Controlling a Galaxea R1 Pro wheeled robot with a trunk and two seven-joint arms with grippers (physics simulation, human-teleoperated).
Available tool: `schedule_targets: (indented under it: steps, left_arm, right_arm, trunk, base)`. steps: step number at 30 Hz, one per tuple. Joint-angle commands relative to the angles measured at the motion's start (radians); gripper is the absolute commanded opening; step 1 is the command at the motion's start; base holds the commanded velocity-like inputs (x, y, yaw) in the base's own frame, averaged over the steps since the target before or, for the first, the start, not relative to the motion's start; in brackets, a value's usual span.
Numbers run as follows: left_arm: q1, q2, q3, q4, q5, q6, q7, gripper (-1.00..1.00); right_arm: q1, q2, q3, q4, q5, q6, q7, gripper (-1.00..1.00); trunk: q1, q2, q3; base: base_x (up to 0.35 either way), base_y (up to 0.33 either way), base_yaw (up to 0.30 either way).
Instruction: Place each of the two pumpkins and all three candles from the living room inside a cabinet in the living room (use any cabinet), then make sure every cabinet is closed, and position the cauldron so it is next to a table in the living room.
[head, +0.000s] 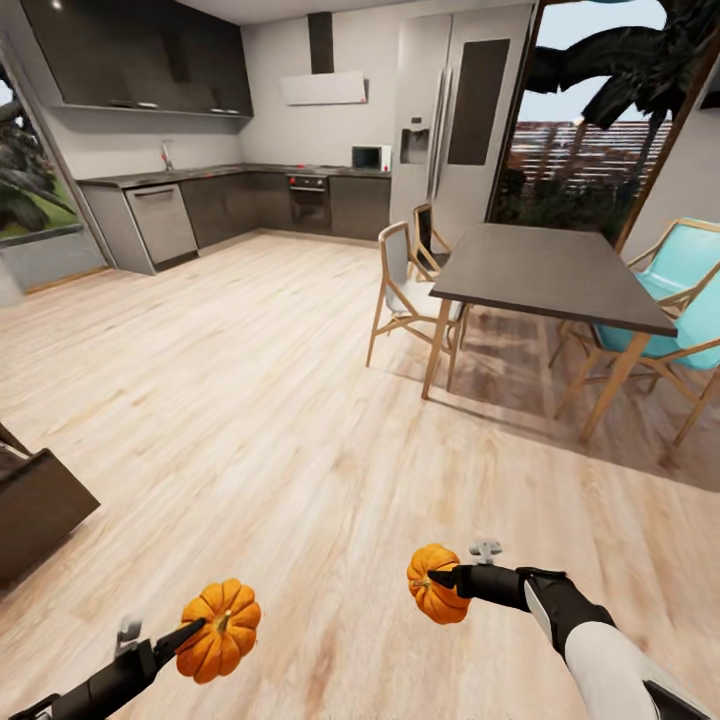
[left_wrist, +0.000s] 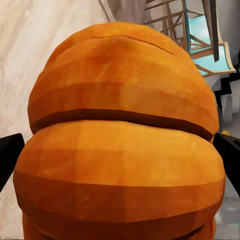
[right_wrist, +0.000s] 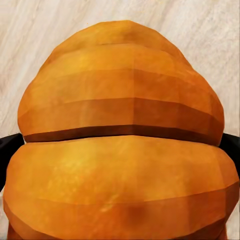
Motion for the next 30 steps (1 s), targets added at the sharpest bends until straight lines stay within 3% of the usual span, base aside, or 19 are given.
schedule_targets:
  steps: [1, 7, 20, 24, 30]
  left_arm:
    - [0.001, 0.0, 0.002, 0.0, 0.0, -0.001, 0.001, -1.0]
    - [0.002, 0.0, 0.002, 0.0, 0.0, -0.002, 0.003, -1.0]
    - [0.002, 0.002, 0.005, 0.0, 0.006, -0.001, 0.002, -1.0]
    - [0.002, 0.004, 0.005, 0.0, 0.029, 0.001, 0.004, -1.0]
    - [0.002, 0.005, 0.005, 0.0, 0.031, 0.001, 0.004, -1.0]
  right_arm:
    - [0.0, 0.0, -0.001, 0.0, -0.002, 0.002, 0.002, -1.0]
    - [0.0, 0.001, -0.001, 0.0, -0.001, 0.001, 0.002, -1.0]
    - [0.0, 0.001, -0.001, 0.0, -0.002, -0.004, 0.002, -1.0]
    - [0.0, 0.001, -0.001, 0.001, -0.001, -0.005, 0.001, -1.0]
    - [0.0, 0.001, -0.001, 0.004, -0.001, -0.005, 0.001, -1.0]
  trunk:
    - [0.0, 0.0, -0.001]
    - [0.0, 0.0, -0.007]
    - [0.0, 0.0, -0.019]
    - [0.0, 0.0, -0.023]
    - [0.0, 0.0, -0.027]
  base:
    - [-0.192, 0.215, 0.246]
    - [-0.201, 0.209, 0.246]
    - [-0.016, 0.014, 0.246]
    - [0.059, -0.228, 0.247]
    - [0.138, -0.321, 0.259]
